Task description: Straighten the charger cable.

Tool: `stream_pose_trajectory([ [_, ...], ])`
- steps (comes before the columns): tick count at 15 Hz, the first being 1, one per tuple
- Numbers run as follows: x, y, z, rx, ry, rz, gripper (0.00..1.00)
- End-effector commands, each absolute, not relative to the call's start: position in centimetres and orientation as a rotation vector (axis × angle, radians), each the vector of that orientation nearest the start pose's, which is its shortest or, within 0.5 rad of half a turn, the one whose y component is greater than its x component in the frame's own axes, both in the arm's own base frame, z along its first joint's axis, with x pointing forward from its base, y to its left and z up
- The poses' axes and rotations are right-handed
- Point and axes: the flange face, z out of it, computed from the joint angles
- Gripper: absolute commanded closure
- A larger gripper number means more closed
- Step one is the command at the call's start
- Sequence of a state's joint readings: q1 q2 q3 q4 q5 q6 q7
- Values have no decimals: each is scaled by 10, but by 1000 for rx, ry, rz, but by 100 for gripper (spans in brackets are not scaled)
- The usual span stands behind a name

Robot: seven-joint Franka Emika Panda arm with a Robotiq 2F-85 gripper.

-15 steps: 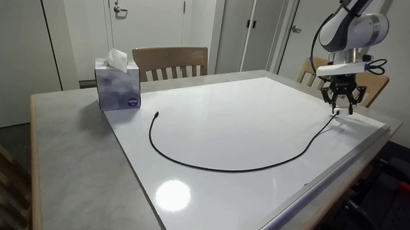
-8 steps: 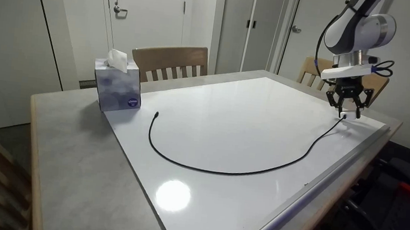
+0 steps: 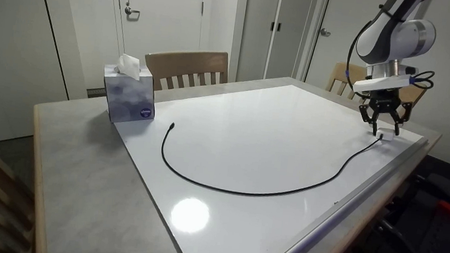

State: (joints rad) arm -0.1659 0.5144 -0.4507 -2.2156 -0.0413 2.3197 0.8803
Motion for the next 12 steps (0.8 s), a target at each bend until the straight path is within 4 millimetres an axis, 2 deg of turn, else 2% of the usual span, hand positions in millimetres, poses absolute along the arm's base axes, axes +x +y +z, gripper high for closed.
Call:
stream_pose_trajectory([
  [1,400,-299,150,-2521,2235,563,8],
  [3,403,-299,155,-2530,2230,561,0],
  [5,408,-300,166,-2527,2179,607,0],
  [8,421,-292,184,-2564,1987,630,0],
  [12,454,-277,208,-2626,1694,649,0],
])
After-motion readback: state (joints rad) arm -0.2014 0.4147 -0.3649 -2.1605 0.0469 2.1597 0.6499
